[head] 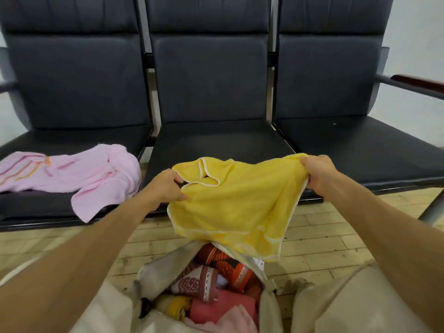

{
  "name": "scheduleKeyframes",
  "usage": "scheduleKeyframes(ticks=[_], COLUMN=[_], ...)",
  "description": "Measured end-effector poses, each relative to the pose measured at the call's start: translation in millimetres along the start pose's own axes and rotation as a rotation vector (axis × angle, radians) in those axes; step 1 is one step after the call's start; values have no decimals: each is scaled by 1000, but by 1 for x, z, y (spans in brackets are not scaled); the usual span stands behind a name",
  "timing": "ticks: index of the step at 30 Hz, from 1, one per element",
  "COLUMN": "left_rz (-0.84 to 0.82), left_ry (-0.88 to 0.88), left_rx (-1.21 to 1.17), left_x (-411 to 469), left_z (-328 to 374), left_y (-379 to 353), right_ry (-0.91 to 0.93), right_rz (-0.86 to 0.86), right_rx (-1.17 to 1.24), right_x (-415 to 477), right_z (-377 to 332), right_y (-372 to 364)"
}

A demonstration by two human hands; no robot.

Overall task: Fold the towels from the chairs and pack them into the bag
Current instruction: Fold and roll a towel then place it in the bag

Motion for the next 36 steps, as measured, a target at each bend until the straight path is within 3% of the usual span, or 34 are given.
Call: scheduleKeyframes(ticks=[6, 12, 18, 25, 31, 36], left_rz=[-333, -431, -239, 30, -12, 8], left_ry=[166, 127, 13, -109, -171, -128], left_rx=[-326, -499, -595, -831, -1084, -1095], left_x=[-27, -33, -28, -50, -90, -104], left_z=[-23, -1, 24, 18, 11, -13], left_y=[-27, -65, -59, 27, 92, 103], right_ry=[62, 79, 89, 98, 97, 176], right_rz=[-115, -167, -172, -112, -148, -129], right_rx=[-71, -22, 53, 296, 526, 461], right_x=[-21, -26, -24, -41, -80, -85], right_z=[-18, -25, -27, -43, -55, -56], right_y=[-22, -46, -41, -33, -43, -40])
Point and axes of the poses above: each hand's wrist, its own x-axis towards the middle knuckle, its own y-axis out of the back of the hand, z = x × y, the point moved 8 cm from there along x, towards the middle knuckle, and after that the axes turned 5 degrees about y, right-handed, at the moved point
